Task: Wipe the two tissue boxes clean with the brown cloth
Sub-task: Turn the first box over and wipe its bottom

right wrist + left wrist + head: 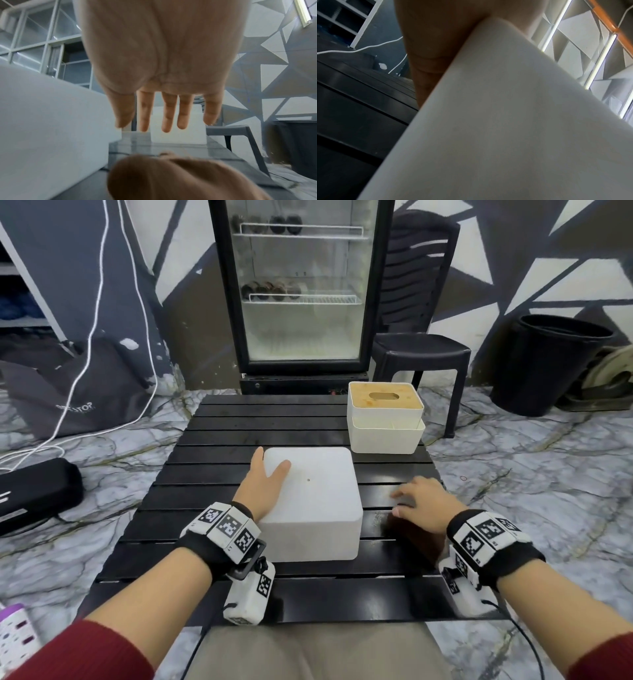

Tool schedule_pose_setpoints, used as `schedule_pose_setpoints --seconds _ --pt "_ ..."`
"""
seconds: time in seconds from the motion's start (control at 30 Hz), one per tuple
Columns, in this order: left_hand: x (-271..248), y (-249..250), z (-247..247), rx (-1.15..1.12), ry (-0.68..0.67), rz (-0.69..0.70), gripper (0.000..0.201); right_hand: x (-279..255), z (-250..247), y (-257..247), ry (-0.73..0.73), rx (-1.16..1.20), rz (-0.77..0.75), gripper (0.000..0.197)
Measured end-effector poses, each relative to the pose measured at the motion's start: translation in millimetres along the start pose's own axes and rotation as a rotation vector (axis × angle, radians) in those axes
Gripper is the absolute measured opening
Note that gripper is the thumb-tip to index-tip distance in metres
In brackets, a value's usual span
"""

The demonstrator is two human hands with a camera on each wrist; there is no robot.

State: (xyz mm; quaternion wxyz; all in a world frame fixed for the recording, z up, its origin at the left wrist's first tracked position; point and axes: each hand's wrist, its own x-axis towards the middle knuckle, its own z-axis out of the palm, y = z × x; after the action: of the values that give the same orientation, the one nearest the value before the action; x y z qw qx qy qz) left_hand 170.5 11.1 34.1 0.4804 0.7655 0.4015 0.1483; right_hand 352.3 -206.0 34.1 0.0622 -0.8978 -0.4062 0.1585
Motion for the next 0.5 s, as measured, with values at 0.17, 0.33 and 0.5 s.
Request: schedule_pose_setpoints --seconds 0.17,0.33,0.5 --pt "9 -6 -12 -0.123 -0.075 -0.045 0.07 10 -20 -40 0.111 0.285 -0.123 0.048" --pt "12 -9 -19 -0.201 -0.209 0.019 0.034 28 -13 -68 0.004 0.385 -0.1 0.066" --pt "17 -11 -23 -0.195 -0.299 0.057 0.034 36 -4 -74 -0.035 0.542 -0.034 0.067"
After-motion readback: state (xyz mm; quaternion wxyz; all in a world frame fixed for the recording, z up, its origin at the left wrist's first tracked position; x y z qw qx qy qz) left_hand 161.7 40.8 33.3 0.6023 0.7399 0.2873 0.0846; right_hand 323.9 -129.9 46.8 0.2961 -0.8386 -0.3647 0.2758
